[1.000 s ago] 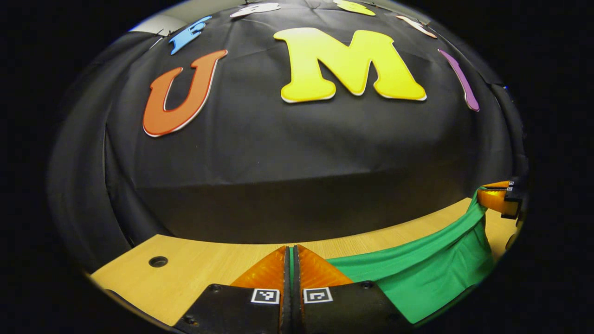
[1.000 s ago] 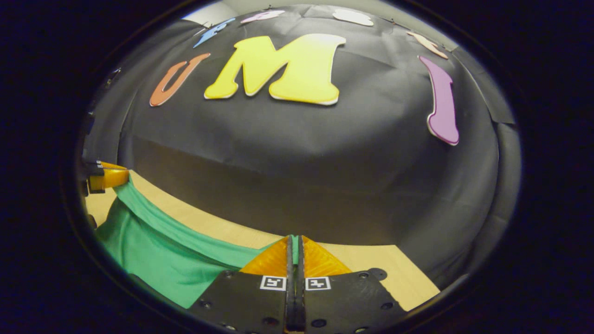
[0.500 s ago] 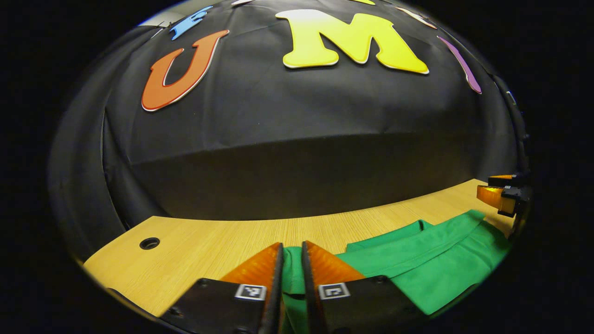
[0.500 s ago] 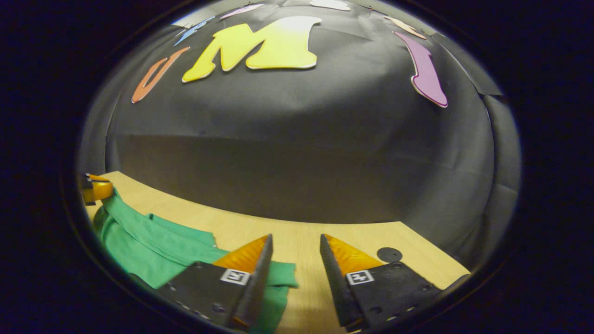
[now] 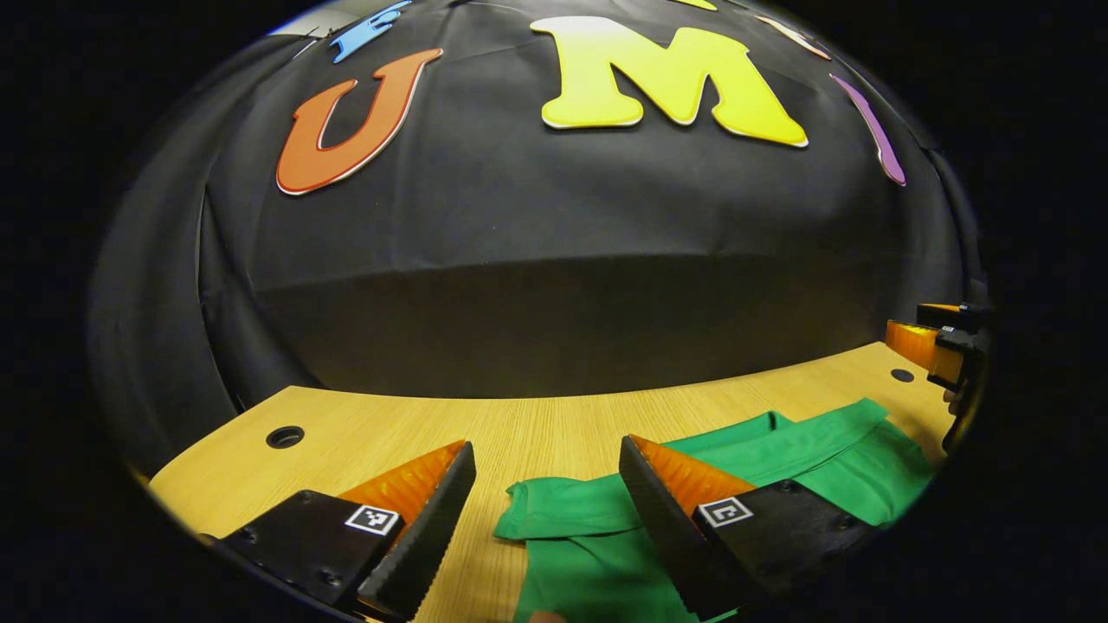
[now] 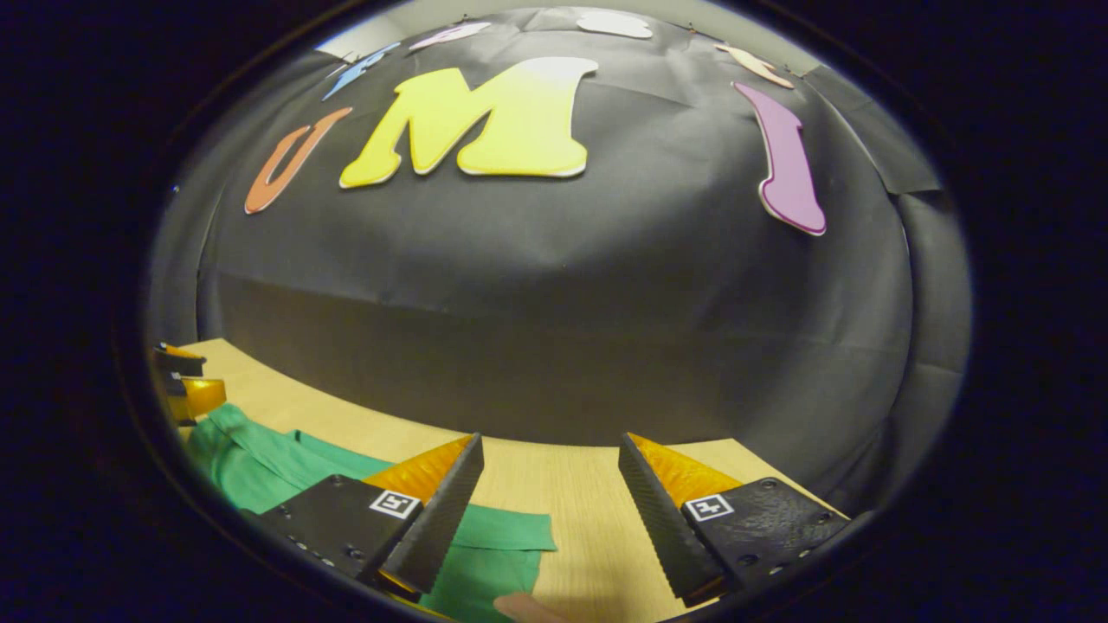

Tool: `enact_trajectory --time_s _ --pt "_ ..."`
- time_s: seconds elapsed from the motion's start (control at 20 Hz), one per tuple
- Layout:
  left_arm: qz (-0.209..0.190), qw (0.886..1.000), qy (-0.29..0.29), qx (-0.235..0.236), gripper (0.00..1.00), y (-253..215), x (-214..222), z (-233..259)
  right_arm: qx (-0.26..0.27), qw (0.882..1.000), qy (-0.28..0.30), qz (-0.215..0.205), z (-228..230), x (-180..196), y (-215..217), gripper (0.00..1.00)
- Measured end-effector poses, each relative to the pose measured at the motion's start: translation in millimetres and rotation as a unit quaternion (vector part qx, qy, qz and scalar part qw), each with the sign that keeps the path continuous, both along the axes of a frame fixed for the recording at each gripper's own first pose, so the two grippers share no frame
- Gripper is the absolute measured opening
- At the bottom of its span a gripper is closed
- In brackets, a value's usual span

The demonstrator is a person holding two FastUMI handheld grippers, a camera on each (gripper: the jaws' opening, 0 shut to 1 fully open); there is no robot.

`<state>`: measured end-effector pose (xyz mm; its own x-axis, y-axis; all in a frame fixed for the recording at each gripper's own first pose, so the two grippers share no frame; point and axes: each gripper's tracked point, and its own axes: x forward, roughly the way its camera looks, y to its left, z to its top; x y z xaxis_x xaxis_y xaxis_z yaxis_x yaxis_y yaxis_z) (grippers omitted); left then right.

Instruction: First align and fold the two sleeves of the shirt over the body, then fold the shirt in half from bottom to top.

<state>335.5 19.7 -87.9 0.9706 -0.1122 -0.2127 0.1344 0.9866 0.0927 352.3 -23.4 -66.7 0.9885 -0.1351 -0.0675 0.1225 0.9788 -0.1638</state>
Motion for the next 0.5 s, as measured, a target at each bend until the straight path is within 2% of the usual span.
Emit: enact_trajectory --time_s 0.15,0.25,0.5 --pt "0.009 0.999 0.007 -0.037 1.00 2.0 -28.3 22.5 -0.038 0.999 -0.005 -0.009 28.7 -28.2 4.2 0.95" --pt "0.006 0.999 -0.001 -0.049 1.00 -0.6 -53.3 39.6 -0.037 0.999 -0.006 0.000 47.0 -55.2 12.4 0.98" --pt "0.005 0.999 -0.035 -0.013 1.00 -2.6 -128.3 75.6 -0.004 1.000 -0.019 0.017 87.7 -133.9 24.2 0.95"
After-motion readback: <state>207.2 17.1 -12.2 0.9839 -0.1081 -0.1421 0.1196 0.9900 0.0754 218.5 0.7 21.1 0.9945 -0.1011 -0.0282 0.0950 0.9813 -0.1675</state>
